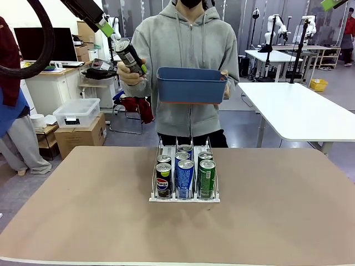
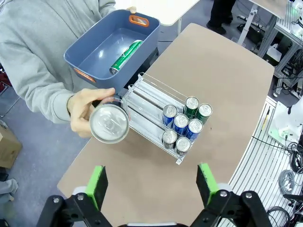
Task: Fill the beverage cans into the dispenser.
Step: Pick up the Pepsi coke handed by the human.
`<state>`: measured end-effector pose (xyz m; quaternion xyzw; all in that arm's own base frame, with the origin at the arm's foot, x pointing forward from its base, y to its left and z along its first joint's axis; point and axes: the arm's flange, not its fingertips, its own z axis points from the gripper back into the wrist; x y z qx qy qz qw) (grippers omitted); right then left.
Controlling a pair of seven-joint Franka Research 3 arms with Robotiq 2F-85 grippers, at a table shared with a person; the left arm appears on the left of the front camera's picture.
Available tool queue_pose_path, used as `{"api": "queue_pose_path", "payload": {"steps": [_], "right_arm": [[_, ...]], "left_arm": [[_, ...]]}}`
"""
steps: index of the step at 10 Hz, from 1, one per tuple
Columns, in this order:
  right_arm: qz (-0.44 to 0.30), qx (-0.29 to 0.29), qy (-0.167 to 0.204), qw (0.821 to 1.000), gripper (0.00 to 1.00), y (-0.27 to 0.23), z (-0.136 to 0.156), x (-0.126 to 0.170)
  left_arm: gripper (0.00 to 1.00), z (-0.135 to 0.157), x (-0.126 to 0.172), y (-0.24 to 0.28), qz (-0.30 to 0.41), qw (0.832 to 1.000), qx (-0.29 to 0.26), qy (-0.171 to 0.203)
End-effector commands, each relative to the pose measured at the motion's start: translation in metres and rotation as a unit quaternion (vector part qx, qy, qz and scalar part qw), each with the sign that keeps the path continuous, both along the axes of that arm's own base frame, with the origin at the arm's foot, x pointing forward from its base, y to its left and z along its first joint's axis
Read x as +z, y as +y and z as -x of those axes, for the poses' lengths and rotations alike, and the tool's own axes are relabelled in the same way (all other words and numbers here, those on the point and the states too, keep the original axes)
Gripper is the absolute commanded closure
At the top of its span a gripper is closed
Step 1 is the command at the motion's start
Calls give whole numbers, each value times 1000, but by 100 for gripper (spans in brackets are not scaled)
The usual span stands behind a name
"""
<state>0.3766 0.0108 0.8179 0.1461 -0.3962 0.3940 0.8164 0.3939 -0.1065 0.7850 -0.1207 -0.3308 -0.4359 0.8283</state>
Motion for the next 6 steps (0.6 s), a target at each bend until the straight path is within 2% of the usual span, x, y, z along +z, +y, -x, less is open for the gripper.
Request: {"api": "queue_pose_path", "payload": {"steps": [1,6], "right_arm": [[-1,2,2,1000,0,0,1,-2],[-1,2,2,1000,0,0,1,-2]], "left_arm": [[0,0,0,0,1,1000,-2,0],[0,0,0,0,1,1000,-2,0]]}}
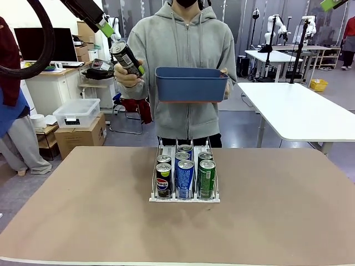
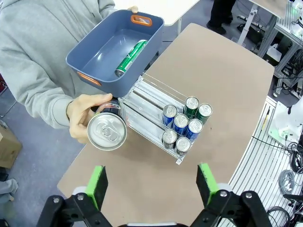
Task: Fill the beverage cans into the dispenser.
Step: Pick up the Pepsi coke handed by the human.
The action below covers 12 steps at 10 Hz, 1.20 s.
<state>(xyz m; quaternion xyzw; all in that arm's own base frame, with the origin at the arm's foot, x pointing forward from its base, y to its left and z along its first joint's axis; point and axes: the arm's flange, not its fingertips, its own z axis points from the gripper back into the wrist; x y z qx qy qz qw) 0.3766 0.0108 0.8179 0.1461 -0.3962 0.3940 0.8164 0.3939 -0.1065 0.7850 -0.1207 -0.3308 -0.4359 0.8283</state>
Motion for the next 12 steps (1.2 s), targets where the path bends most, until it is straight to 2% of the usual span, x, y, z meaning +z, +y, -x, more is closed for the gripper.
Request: {"api": "queue_pose_path", "payload": {"steps": [1,11,12], "right_arm": [[-1,2,2,1000,0,0,1,-2],[-1,2,2,1000,0,0,1,-2],[-1,2,2,1000,0,0,1,-2]], "left_arm": [[0,0,0,0,1,1000,-2,0],[0,-1,-6,-10,0,1000,5,4],[0,-10,-12,-19,-9,999,22,-29]]}}
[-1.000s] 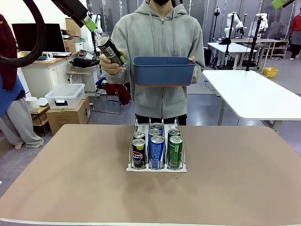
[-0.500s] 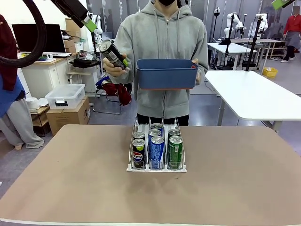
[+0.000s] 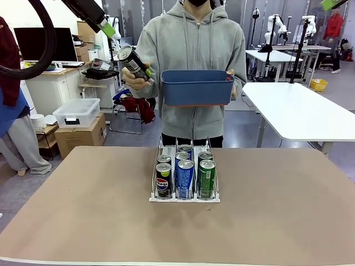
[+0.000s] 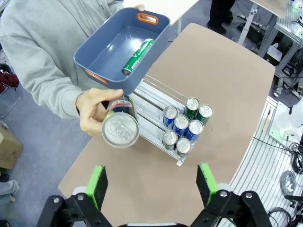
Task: Fill the beverage cans into the dispenser.
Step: Pick up the Pepsi coke handed by the human.
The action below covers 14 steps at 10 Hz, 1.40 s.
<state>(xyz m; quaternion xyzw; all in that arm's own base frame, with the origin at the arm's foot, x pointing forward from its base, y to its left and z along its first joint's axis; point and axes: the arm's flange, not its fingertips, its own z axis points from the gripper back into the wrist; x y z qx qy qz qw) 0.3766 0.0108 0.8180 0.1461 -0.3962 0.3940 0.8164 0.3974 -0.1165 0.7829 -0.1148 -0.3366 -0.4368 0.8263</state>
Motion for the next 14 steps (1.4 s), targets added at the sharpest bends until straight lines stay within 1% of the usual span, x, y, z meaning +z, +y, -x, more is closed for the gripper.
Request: {"api": "queue_pose_path", "payload": {"steps": [1,2,3,4,5,7,8,9,10,11,12,13,14], "right_arm": [[-1,2,2,1000,0,0,1,-2],[-1,2,2,1000,0,0,1,-2],[-1,2,2,1000,0,0,1,-2],[-1,2,2,1000,0,0,1,-2],[-1,2,2,1000,0,0,1,-2],[-1,2,2,1000,0,0,1,-2],[-1,2,2,1000,0,0,1,-2],[-1,2,2,1000,0,0,1,-2],[-1,2,2,1000,0,0,1,-2],[-1,2,2,1000,0,0,1,-2],[-1,2,2,1000,0,0,1,-2],[-1,2,2,1000,0,0,1,-2],[-1,2,2,1000,0,0,1,-2]], "left_arm": [[0,-9,-17,-14,-7,1000,2,-26],[0,-2,-18,-10,-11,1000,-1,-26],[0,-8,-33,-29,9,999,-11,-32],[0,-10,-36,-21,-5,999,-17,-38],[0,-17,-41,-20,2,998,-27,-52],[0,-18,-56,-23,3,997,-24,-74],[0,-21,-61,-25,8,996,-30,-79],[0,-31,-65,-23,10,997,-19,-77],[0,-35,-72,-29,21,998,-25,-61],[0,-34,-77,-26,18,998,-14,-58],[0,-37,-83,-34,25,998,-8,-64],[0,-36,-83,-31,23,997,-1,-71],[0,-44,-86,-32,27,996,6,-85]]}}
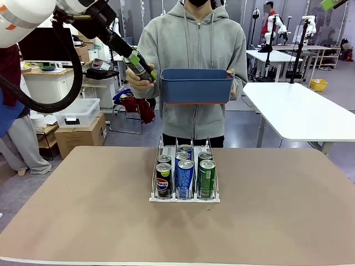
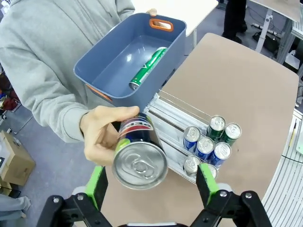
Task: Fill the beverage cans into the dispenser.
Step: Pick up the Pepsi coke handed by the human.
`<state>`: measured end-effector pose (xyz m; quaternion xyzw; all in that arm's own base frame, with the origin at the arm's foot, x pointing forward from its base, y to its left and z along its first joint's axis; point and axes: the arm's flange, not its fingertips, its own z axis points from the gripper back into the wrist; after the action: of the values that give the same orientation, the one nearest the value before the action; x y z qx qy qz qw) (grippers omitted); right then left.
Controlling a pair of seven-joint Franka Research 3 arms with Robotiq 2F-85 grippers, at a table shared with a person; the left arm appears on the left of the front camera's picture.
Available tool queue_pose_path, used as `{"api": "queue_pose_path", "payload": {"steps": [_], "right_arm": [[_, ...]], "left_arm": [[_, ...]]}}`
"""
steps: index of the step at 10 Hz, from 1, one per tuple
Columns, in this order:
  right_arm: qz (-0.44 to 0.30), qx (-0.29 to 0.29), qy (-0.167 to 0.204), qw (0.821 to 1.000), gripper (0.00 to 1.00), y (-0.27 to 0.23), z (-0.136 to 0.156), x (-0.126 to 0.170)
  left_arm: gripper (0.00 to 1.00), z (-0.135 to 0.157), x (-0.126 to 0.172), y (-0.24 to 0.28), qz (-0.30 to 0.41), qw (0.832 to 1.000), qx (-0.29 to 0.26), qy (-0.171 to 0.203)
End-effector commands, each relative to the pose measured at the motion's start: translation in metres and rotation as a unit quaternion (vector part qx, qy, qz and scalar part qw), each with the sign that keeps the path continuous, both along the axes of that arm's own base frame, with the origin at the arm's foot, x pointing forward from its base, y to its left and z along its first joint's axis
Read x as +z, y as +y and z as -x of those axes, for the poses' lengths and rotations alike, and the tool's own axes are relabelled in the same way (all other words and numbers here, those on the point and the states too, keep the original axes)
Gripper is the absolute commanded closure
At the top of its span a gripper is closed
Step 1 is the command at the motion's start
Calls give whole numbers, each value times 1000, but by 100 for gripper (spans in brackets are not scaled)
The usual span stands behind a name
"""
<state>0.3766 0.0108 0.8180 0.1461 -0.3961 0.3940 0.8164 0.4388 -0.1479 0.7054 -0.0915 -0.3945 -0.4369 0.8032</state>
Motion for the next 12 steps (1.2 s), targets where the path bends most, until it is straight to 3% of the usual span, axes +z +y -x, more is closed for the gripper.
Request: {"api": "queue_pose_path", "payload": {"steps": [1,12], "right_arm": [[-1,2,2,1000,0,0,1,-2],[-1,2,2,1000,0,0,1,-2]], "left_arm": [[0,-5,-10,-1,18,1000,3,-24],[0,-22,-22,-9,5,1000,13,-9]]}}
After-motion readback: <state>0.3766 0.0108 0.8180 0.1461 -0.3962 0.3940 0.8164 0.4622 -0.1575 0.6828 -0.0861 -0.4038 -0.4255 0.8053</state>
